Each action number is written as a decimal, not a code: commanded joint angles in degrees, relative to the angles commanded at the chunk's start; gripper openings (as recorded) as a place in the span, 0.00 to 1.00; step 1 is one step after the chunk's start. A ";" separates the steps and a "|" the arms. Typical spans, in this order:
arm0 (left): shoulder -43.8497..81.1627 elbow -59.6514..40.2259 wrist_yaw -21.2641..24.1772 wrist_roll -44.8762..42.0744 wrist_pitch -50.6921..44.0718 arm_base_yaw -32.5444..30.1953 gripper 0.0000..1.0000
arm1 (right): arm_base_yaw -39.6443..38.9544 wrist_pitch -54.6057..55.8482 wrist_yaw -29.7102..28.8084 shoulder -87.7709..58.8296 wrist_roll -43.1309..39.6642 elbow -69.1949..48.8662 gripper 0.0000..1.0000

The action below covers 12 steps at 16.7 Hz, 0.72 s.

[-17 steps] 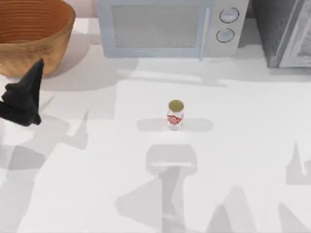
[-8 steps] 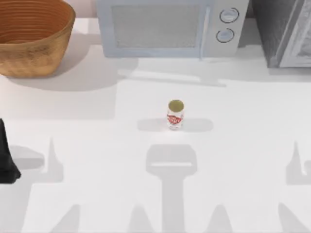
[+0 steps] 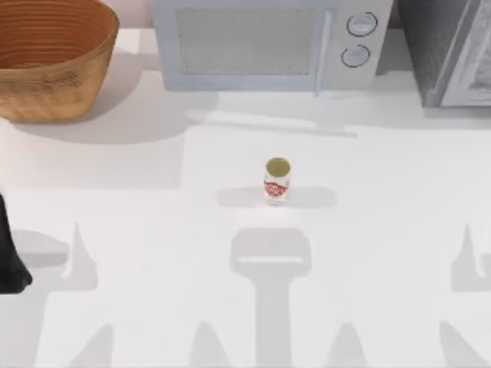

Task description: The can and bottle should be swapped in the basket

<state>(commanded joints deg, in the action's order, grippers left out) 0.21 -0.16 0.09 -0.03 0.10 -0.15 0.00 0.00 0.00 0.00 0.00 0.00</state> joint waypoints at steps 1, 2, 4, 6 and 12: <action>0.57 0.16 0.06 -0.04 0.25 0.29 1.00 | 0.00 0.00 0.00 0.00 0.00 0.00 1.00; 1.75 0.41 0.24 -0.14 0.86 0.83 1.00 | 0.00 0.00 0.00 0.00 0.00 0.00 1.00; 5.71 0.88 1.11 -0.52 3.30 2.45 1.00 | 0.00 0.00 0.00 0.00 0.00 0.00 1.00; 11.31 1.14 2.72 -1.13 7.36 4.51 1.00 | 0.00 0.00 0.00 0.00 0.00 0.00 1.00; 34.56 0.79 10.84 -3.96 26.27 12.18 1.00 | 0.00 0.00 0.00 0.00 0.00 0.00 1.00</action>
<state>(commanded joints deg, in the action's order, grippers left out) 34.77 0.63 10.93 -3.98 26.37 12.03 0.00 0.00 0.00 0.00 0.00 0.00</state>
